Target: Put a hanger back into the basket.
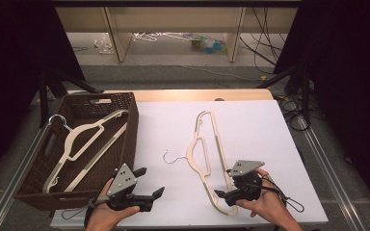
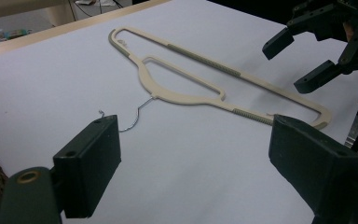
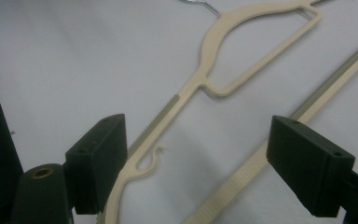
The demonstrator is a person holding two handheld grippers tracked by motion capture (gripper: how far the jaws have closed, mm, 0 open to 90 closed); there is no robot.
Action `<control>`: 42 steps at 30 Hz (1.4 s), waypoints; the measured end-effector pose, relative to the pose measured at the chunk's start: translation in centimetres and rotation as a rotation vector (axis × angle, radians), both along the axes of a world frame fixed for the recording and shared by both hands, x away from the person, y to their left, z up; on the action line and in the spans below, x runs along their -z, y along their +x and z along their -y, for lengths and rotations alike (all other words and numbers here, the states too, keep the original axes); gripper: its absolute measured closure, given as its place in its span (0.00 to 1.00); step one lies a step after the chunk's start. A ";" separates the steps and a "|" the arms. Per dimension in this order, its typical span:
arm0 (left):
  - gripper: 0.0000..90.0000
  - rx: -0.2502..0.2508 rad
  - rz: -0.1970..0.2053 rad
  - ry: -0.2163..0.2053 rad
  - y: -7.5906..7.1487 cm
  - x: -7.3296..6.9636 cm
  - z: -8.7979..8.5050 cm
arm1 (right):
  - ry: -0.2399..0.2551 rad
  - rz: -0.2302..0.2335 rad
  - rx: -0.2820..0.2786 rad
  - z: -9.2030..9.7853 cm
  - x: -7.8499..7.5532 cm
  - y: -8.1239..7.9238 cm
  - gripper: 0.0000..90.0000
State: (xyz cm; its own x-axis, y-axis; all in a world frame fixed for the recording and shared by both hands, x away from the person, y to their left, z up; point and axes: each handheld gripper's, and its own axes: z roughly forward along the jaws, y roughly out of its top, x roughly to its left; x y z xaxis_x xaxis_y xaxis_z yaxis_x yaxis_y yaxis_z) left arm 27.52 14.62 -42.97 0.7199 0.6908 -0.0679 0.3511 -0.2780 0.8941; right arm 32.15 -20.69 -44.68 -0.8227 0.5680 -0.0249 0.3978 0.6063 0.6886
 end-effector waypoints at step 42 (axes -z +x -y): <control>0.20 0.013 -0.020 0.060 -0.1 1.5 -0.2 | -0.280 -0.271 -0.032 -2.7 1.5 3.9 0.82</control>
State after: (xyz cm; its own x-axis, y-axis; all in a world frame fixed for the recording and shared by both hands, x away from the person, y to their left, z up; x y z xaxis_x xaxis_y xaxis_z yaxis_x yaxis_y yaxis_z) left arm 27.42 14.86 -44.46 0.7275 0.6849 -0.0410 0.3650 -0.3357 0.8684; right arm 36.01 -18.01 -46.15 -0.8380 0.5438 0.0457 0.5203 0.7710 0.3671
